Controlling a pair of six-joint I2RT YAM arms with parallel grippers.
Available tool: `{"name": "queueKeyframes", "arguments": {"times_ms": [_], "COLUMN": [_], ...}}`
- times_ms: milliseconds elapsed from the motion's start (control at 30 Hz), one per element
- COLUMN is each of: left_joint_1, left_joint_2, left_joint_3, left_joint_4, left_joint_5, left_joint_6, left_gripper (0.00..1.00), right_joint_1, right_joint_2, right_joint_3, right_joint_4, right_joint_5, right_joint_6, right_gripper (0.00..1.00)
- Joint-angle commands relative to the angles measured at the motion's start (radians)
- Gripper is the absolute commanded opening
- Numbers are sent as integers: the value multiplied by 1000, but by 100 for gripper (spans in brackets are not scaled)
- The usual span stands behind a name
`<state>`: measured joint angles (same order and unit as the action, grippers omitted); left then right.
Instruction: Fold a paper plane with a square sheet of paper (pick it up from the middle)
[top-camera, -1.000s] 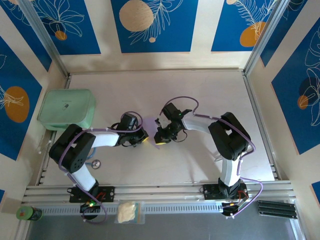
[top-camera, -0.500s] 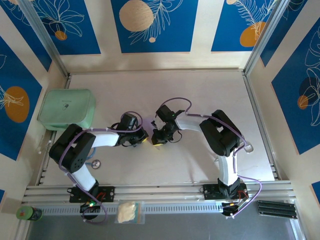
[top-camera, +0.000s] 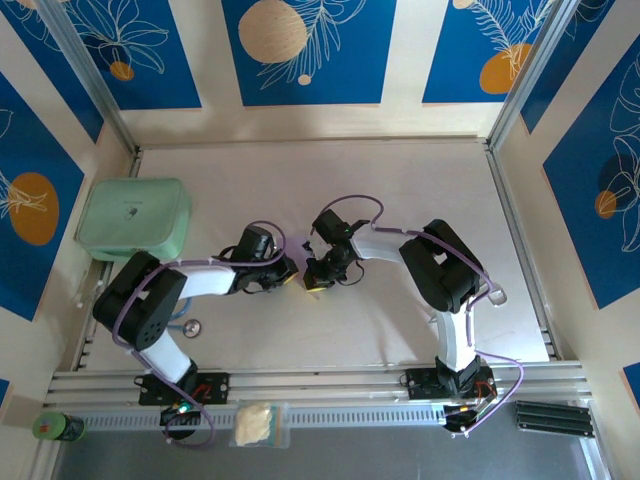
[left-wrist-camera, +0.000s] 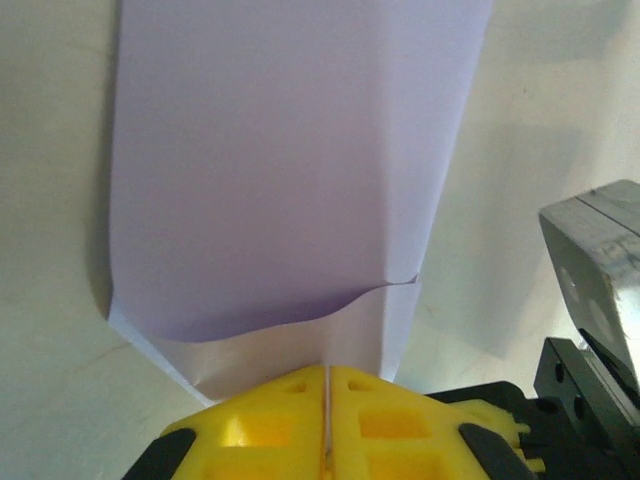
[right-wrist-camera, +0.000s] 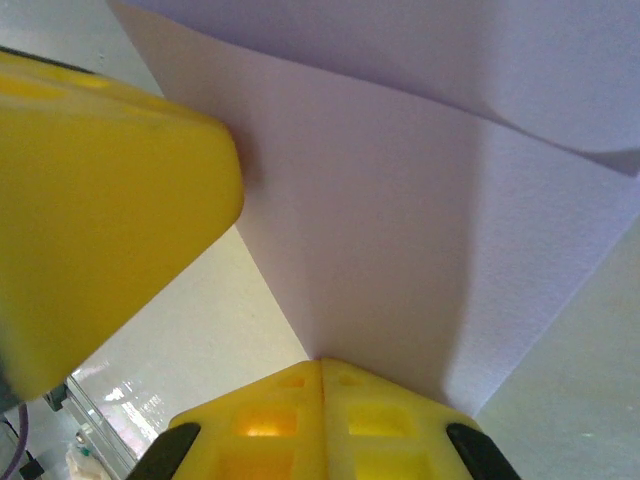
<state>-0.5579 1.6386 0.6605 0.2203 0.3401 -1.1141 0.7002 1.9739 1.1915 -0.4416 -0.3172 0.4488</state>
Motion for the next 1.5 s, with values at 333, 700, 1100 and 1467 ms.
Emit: {"name": "queueKeyframes", "arguments": {"times_ms": [333, 700, 1100, 1467], "left_joint_1": [-43, 19, 223, 115], "left_joint_2": [49, 59, -22, -132], "left_joint_3": [-13, -7, 73, 83], "left_joint_4": [28, -99, -314, -232], "left_joint_5": [68, -28, -28, 46], "left_joint_6": [81, 188, 380, 260], "left_gripper": [7, 7, 7, 9], "right_joint_1": [4, 4, -3, -8], "right_joint_2": [55, 62, 59, 78], "right_joint_3": [0, -39, -41, 78], "right_joint_4": [-111, -166, -174, -110], "right_joint_5": [54, 130, 135, 80], "right_joint_6": [-10, -64, -69, -6], "right_gripper": [5, 5, 5, 5]}}
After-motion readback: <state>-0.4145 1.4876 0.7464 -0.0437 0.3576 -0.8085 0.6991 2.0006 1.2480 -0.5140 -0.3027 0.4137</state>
